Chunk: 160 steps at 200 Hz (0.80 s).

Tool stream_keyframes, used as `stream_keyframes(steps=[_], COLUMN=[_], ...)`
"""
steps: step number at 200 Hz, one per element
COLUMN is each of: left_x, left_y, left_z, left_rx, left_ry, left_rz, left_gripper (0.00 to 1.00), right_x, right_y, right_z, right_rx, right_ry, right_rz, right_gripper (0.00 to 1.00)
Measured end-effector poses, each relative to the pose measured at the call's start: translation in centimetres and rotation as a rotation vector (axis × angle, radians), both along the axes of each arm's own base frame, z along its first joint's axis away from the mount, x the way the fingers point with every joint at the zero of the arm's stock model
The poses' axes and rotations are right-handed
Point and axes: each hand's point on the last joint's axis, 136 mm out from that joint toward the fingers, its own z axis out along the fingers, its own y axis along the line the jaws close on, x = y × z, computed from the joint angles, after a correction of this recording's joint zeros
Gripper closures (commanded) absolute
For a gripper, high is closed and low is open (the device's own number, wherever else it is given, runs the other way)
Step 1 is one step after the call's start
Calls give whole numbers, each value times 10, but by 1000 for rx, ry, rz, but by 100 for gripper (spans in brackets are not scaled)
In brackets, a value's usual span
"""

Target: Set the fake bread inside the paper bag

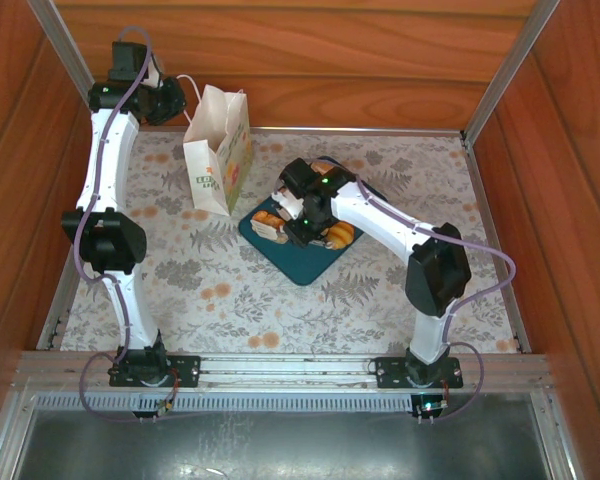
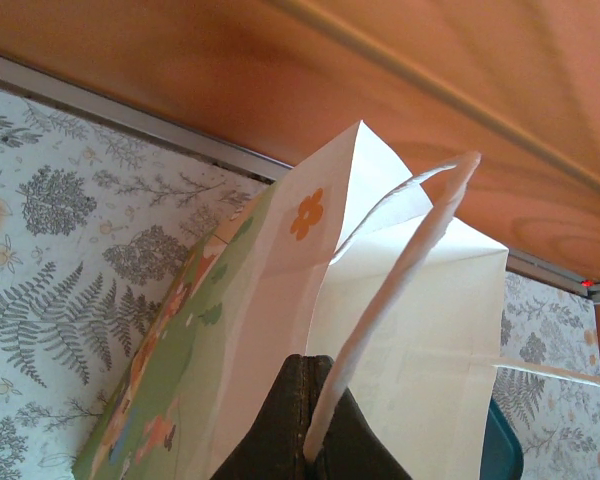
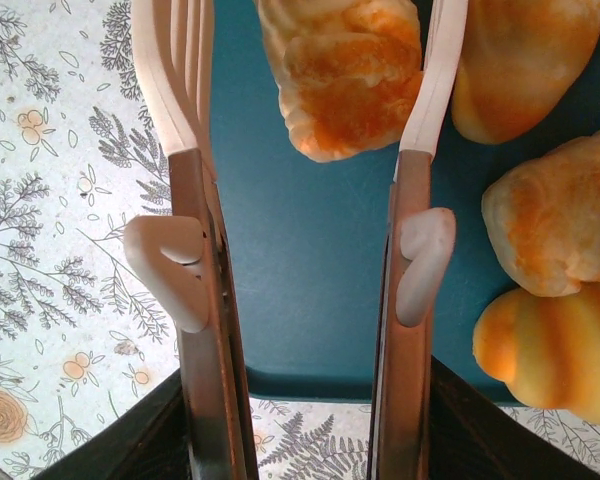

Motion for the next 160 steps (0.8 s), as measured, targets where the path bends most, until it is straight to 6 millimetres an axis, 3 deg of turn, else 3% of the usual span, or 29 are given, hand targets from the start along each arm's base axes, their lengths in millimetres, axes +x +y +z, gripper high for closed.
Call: stream_keyframes(steps=[102, 160], left_x=[0, 0], left_y=[0, 0], left_z=[0, 0], left_rx=[0, -1], left_ry=[0, 0], left_rz=[0, 0], left_gripper=[100, 100], right_x=[8, 7], right_y=[-3, -1], right_z=[-18, -31], right_rx=[-56, -70], right_ry=[-8, 23], right_rz=[-4, 2], right_gripper=[47, 55])
